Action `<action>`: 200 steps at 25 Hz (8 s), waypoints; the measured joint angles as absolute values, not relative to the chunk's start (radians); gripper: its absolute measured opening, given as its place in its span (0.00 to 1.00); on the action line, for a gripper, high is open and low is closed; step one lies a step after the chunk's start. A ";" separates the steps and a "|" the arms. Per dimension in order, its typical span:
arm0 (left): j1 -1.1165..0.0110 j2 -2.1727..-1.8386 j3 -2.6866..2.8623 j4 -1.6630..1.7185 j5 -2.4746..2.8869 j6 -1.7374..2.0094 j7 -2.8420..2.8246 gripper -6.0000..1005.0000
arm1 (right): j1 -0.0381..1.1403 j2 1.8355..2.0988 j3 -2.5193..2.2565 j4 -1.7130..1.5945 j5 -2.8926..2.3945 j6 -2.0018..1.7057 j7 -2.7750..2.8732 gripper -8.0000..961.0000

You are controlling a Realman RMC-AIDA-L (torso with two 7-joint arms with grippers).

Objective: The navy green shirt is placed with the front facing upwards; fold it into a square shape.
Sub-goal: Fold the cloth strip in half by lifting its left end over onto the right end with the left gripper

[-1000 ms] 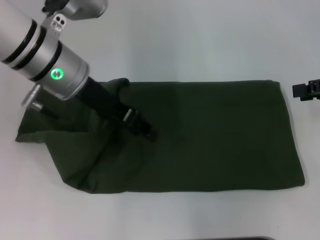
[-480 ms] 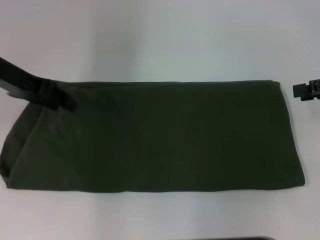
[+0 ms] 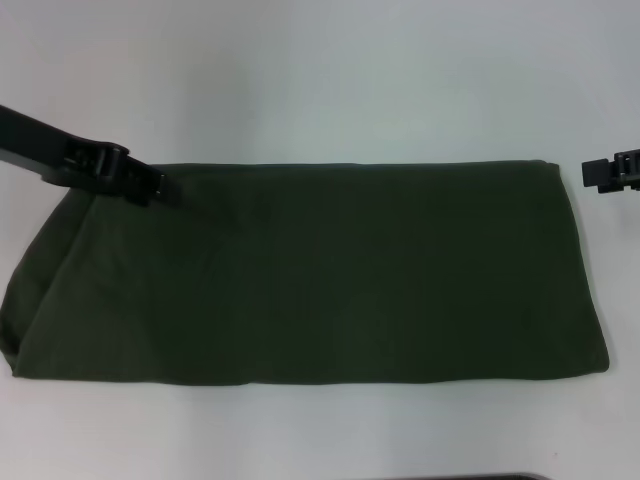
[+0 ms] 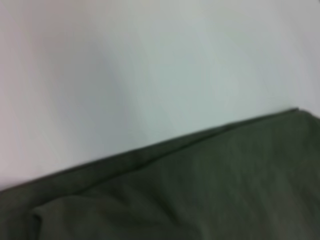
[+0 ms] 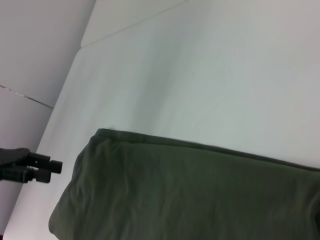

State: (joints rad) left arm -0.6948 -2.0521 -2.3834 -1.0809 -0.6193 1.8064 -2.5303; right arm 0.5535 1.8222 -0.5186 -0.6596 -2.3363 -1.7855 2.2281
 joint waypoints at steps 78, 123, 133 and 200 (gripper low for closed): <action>-0.648 -1.905 -2.427 -0.776 -0.413 1.584 -2.514 0.77 | 0.541 1.833 -0.520 -0.659 -2.336 -1.776 2.218 0.67; -0.679 -1.914 -2.404 -0.753 -0.397 1.604 -2.513 0.77 | 0.540 1.830 -0.520 -0.660 -2.341 -1.777 2.218 0.67; -0.699 -1.916 -2.409 -0.750 -0.397 1.632 -2.538 0.77 | 0.543 1.828 -0.520 -0.660 -2.341 -1.776 2.218 0.67; -0.694 -1.966 -2.405 -0.801 -0.465 1.715 -2.588 0.87 | 0.546 1.823 -0.520 -0.660 -2.348 -1.768 2.227 0.67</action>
